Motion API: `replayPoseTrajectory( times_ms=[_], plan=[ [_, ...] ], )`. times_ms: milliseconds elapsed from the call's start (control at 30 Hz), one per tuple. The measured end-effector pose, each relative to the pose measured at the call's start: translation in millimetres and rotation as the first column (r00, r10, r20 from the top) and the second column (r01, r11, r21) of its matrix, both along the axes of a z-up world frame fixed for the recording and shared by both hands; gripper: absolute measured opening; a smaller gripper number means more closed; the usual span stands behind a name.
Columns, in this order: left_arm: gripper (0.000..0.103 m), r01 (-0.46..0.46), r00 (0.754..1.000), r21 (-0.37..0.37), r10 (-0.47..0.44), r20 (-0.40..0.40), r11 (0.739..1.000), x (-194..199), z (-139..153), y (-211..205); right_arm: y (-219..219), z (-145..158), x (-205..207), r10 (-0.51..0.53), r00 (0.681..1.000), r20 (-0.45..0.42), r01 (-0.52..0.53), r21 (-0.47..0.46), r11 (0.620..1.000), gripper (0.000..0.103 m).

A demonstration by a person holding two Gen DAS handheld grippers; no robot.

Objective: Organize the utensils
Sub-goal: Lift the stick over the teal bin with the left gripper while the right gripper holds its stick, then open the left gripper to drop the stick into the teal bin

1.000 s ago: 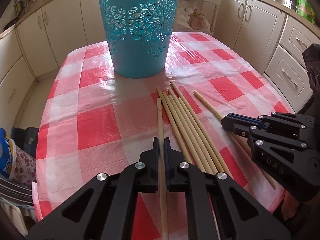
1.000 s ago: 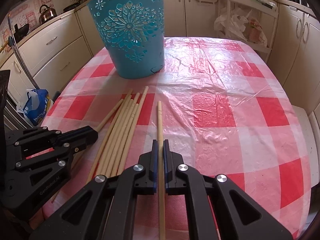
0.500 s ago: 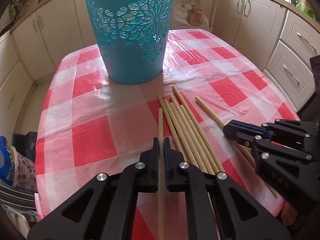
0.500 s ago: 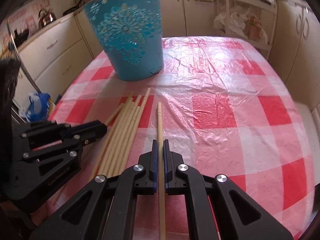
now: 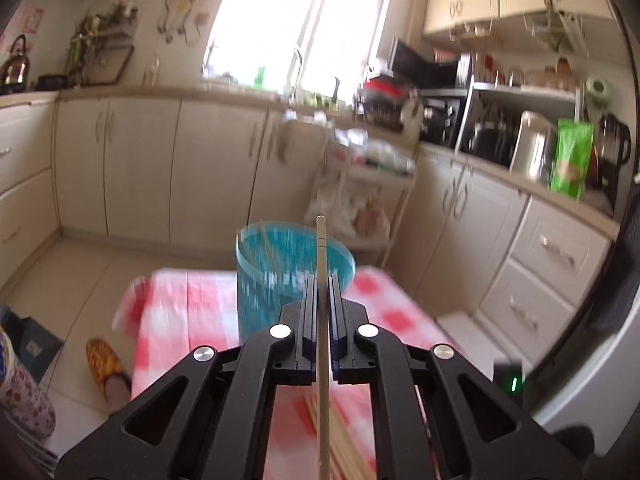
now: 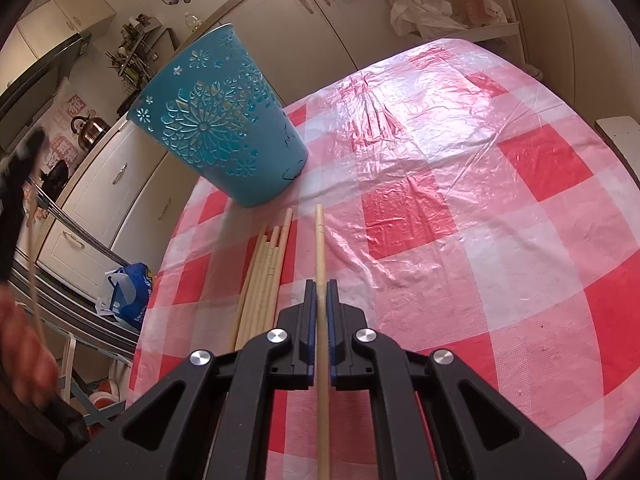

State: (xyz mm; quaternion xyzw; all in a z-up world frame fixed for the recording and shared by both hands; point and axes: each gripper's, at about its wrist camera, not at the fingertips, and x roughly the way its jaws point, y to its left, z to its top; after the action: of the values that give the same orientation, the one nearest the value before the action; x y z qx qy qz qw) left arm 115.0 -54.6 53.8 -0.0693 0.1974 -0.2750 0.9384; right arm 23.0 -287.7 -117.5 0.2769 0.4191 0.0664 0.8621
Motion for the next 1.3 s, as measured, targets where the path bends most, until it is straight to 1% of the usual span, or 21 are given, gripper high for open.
replayPoseTrajectory(
  times_ms=[67, 133, 167, 267, 400, 533, 667, 767, 1033, 1200, 1300],
  plan=[
    [0.004, -0.024, 0.997, -0.035, 0.026, 0.068, 0.999, 14, 22, -4, 0, 0, 0, -0.003, 1.000, -0.001, 0.003, 0.004, 1.000, 0.006],
    [0.004, -0.041, 0.993, -0.055, 0.047, 0.108, 0.998, 28, 35, -10, -2, -1, -1, -0.009, 1.000, -0.001, 0.009, 0.008, 1.000, 0.006],
    [0.004, -0.054, 0.990, -0.072, 0.063, 0.127, 0.996, 41, 43, -16, -5, -2, -2, -0.013, 1.000, -0.001, 0.013, 0.012, 1.000, 0.006],
    [0.004, -0.073, 0.984, -0.103, 0.088, 0.155, 0.992, 64, 63, -27, -9, -4, -2, -0.022, 1.000, -0.004, 0.022, 0.018, 1.000, 0.006],
    [0.005, -0.102, 0.974, -0.125, 0.124, 0.190, 0.987, 90, 73, -43, -10, -9, 1, -0.025, 1.000, -0.018, 0.026, 0.030, 0.999, 0.006],
    [0.005, -0.137, 0.972, -0.122, 0.157, 0.173, 0.983, 117, 62, -57, -12, -12, 4, -0.022, 0.999, -0.028, 0.024, 0.050, 0.998, 0.006],
    [0.005, -0.158, 0.976, -0.102, 0.171, 0.135, 0.982, 132, 36, -65, -12, -13, 7, -0.017, 0.999, -0.031, 0.019, 0.060, 0.998, 0.006],
    [0.005, -0.169, 0.976, -0.067, 0.177, 0.128, 0.983, 136, 19, -69, -11, -13, 9, -0.014, 0.999, -0.034, 0.016, 0.061, 0.998, 0.006],
    [0.005, -0.149, 0.983, 0.029, 0.145, 0.111, 0.988, 117, -15, -71, -10, -13, 10, -0.011, 0.999, -0.034, 0.012, 0.055, 0.998, 0.006],
    [0.005, -0.154, 0.985, 0.036, 0.150, 0.079, 0.988, 104, -29, -58, -10, -13, 10, -0.011, 0.999, -0.034, 0.012, 0.056, 0.998, 0.006],
    [0.010, -0.145, 0.987, 0.049, 0.141, 0.073, 0.988, 96, -34, -52, -10, -13, 10, -0.010, 0.999, -0.033, 0.012, 0.057, 0.998, 0.006]
  ],
)
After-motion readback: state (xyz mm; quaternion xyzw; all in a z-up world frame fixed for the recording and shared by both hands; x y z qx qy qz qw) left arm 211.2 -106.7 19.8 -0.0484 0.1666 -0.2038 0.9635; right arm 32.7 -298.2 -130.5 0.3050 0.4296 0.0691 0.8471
